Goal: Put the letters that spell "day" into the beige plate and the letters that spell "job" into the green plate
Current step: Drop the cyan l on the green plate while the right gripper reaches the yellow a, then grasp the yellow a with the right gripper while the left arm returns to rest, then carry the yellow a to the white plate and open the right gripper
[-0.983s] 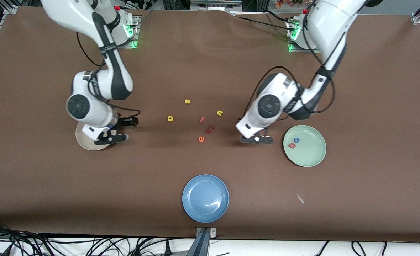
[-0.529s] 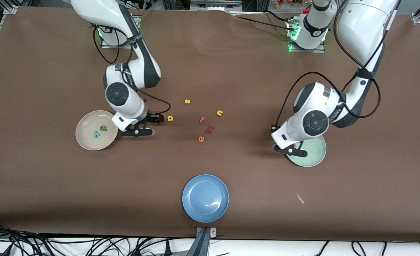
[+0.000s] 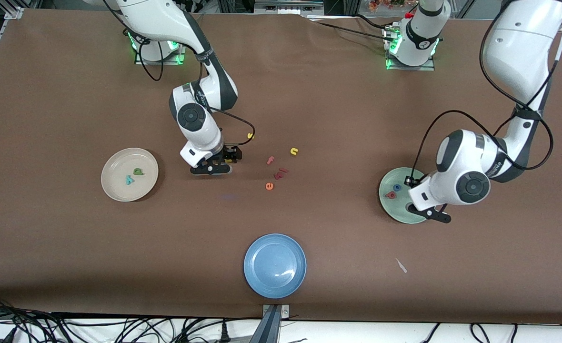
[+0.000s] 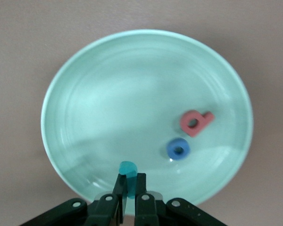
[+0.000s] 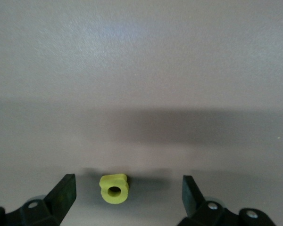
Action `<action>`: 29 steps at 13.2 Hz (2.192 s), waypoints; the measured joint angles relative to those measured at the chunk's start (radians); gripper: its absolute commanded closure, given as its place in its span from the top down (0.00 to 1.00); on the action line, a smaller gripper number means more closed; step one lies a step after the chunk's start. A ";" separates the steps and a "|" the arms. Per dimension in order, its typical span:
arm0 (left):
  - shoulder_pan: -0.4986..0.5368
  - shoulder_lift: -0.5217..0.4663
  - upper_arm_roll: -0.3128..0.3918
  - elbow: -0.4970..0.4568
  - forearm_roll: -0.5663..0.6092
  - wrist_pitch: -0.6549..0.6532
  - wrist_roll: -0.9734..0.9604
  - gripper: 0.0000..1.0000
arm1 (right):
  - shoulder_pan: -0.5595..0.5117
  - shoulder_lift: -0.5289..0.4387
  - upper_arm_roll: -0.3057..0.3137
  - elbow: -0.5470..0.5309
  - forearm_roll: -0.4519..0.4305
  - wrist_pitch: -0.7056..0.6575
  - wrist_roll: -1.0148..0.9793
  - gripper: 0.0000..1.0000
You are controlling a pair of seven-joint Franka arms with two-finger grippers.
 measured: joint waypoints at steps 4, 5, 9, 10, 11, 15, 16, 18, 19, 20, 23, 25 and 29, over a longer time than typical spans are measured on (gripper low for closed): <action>-0.001 0.021 -0.011 0.007 0.000 0.032 0.002 1.00 | 0.020 0.016 0.007 0.000 0.000 0.005 -0.012 0.81; -0.001 0.016 -0.014 0.012 0.000 0.032 0.002 1.00 | 0.025 0.016 0.008 0.000 0.000 0.006 -0.012 0.81; -0.004 -0.031 -0.048 0.130 0.000 -0.130 0.002 1.00 | 0.028 0.016 0.008 0.004 0.000 0.011 -0.014 0.62; -0.005 -0.042 -0.064 0.181 0.000 -0.184 0.001 1.00 | 0.028 0.016 0.008 0.004 0.000 0.011 -0.014 0.52; -0.007 -0.052 -0.074 0.224 0.000 -0.213 0.001 1.00 | 0.028 0.016 0.008 0.004 0.000 0.011 -0.014 0.44; -0.009 -0.064 -0.080 0.344 0.000 -0.251 0.001 1.00 | 0.028 0.011 0.005 0.004 0.000 0.011 -0.016 0.09; -0.009 -0.069 -0.080 0.373 0.000 -0.283 0.001 1.00 | 0.028 0.011 0.005 0.004 0.000 0.011 -0.017 0.03; -0.021 -0.103 -0.080 0.416 0.000 -0.339 0.001 1.00 | 0.028 0.011 0.005 0.005 0.000 0.011 -0.017 0.00; -0.032 -0.131 -0.075 0.428 0.000 -0.361 0.000 1.00 | 0.028 0.012 0.001 0.012 0.000 0.000 -0.017 0.00; -0.042 -0.165 -0.066 0.432 0.000 -0.375 -0.002 1.00 | 0.028 0.011 -0.014 0.034 0.000 -0.052 -0.022 0.00; -0.101 -0.265 0.058 0.426 -0.093 -0.412 -0.004 1.00 | 0.019 -0.008 -0.159 0.158 0.000 -0.332 -0.193 0.00; -0.149 -0.315 0.166 0.392 -0.164 -0.426 -0.006 1.00 | 0.003 -0.029 -0.243 0.171 0.000 -0.398 -0.327 0.00; -0.164 -0.441 0.201 0.234 -0.179 -0.430 -0.186 1.00 | -0.021 -0.020 -0.381 0.128 0.000 -0.402 -0.541 0.09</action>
